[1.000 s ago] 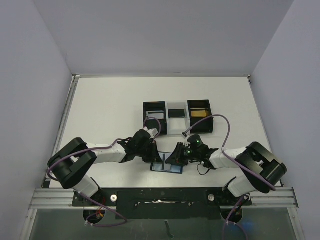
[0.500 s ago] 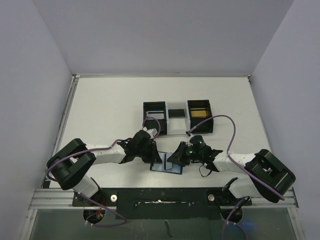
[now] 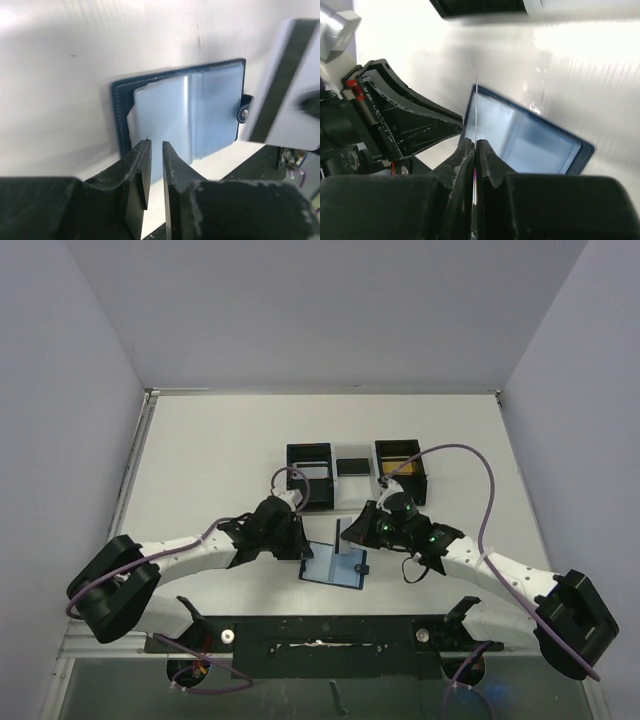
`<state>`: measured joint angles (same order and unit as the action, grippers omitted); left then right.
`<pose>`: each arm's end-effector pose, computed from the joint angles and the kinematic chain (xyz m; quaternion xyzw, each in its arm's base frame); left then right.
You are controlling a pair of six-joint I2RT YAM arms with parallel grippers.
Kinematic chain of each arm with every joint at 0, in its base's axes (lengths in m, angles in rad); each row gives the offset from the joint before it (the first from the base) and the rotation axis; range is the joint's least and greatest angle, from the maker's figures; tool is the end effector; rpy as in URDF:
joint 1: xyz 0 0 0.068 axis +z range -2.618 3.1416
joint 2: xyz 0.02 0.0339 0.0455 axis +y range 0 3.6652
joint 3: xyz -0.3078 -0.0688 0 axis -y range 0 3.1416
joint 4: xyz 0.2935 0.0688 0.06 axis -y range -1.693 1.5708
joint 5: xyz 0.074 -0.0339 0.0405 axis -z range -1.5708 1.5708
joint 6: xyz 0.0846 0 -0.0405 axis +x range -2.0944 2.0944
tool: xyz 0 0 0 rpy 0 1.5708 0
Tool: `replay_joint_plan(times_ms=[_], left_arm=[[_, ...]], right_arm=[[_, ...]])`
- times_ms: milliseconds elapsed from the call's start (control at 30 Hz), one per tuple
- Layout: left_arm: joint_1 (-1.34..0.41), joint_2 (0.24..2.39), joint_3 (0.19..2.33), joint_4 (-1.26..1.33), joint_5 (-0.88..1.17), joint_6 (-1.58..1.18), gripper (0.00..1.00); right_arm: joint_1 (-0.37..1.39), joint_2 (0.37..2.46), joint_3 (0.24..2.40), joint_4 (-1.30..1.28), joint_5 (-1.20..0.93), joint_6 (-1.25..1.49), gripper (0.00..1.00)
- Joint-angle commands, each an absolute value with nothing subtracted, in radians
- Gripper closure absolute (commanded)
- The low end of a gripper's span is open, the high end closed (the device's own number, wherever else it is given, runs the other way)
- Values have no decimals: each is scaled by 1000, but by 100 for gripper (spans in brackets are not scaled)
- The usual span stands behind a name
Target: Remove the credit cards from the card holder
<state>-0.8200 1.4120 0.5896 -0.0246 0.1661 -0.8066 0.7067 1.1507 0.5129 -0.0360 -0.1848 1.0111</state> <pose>0.2076 -0.2430 0.1252 0.0356 0.9318 -0.3097 0.1861 0.2095 0.1994 0.1699 0.0965 0.8929 0.3812 0.2191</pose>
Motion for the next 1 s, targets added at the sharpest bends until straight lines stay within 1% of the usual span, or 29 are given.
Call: replay_joint_plan(times_ms=[0, 67, 133, 233, 333, 433, 500, 567, 667, 967], left_arm=[[-751, 1279, 645, -143, 94, -732, 81], [-670, 1204, 646, -203, 98, -696, 72], [-580, 1136, 649, -252, 112, -654, 60], [-437, 1046, 676, -330, 123, -577, 45], [-312, 986, 706, -384, 127, -496, 36], [-231, 964, 727, -413, 115, -445, 33], [-217, 958, 744, -426, 100, -410, 32], [-215, 945, 744, -428, 65, -398, 31], [-214, 925, 736, -412, 52, -399, 30], [-213, 873, 727, -402, 7, -410, 28]], right_arm=[[706, 1058, 600, -87, -56, 803, 100], [719, 1042, 619, -38, -31, 693, 100], [749, 1046, 641, 19, 34, 570, 100], [825, 1095, 714, 72, 144, 314, 100], [859, 1189, 781, 126, 206, 62, 100], [867, 1314, 865, 162, 221, -155, 100], [860, 1395, 916, 199, 241, -265, 100], [848, 1480, 1005, 182, 207, -375, 100], [811, 1598, 1137, 105, 130, -435, 100], [737, 1808, 1292, 71, -20, -627, 100]])
